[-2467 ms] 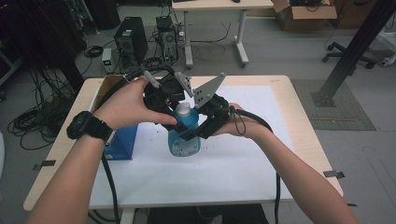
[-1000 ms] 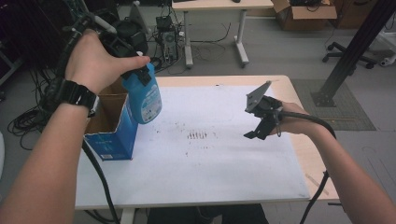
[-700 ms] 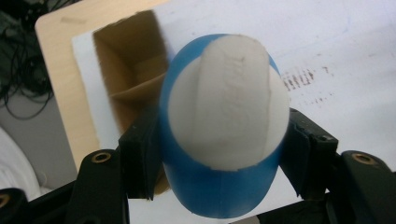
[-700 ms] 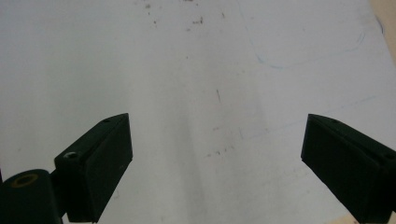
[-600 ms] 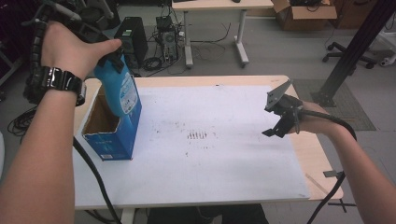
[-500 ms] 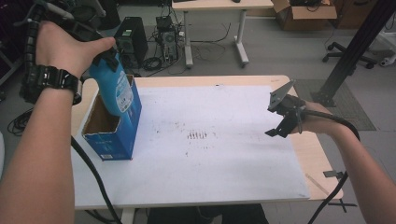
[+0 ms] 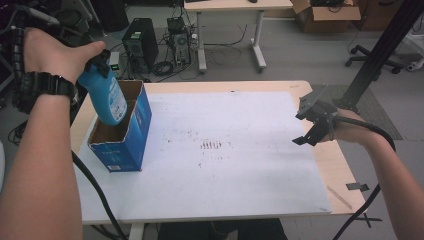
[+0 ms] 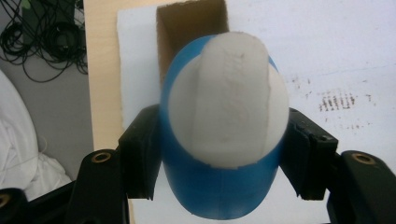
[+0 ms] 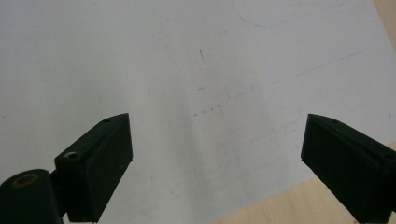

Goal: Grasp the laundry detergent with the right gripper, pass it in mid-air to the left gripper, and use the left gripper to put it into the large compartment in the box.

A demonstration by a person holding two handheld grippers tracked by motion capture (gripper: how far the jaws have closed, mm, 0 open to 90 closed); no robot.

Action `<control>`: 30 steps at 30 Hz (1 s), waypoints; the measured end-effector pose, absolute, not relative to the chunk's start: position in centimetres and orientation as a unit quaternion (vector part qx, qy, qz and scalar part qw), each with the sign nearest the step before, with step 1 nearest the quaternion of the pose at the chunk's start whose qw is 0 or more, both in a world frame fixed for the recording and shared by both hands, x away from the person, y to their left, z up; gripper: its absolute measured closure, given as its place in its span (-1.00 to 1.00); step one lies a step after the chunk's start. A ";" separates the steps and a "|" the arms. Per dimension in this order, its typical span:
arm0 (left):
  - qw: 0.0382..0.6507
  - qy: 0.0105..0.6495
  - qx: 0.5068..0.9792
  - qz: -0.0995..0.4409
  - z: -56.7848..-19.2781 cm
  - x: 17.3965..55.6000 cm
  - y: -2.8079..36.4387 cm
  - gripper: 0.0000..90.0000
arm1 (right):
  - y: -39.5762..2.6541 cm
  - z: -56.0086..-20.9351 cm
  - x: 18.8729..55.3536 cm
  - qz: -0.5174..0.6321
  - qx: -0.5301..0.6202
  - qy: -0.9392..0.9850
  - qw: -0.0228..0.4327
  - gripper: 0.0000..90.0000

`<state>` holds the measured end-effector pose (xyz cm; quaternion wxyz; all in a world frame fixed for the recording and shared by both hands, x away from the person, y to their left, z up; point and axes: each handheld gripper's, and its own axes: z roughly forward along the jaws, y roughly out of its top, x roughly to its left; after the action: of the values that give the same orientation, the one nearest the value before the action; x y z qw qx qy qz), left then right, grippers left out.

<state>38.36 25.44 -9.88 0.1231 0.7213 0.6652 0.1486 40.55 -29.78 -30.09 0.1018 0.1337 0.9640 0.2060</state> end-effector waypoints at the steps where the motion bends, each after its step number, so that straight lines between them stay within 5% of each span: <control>1: 0.119 0.664 0.723 0.146 -10.1 38.4 25.5 -0.16 | -29.9 -30.1 40.5 0.206 0.134 0.964 0.102 -0.81; 30: 0.094 0.675 0.725 0.102 -19.9 40.0 27.4 -0.16 | -29.7 -31.1 40.2 0.187 0.134 0.969 0.095 -0.80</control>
<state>39.99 27.44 -19.86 0.0945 0.7246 0.6749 0.1023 40.25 -29.71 -31.12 0.0949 0.1335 0.9686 0.1871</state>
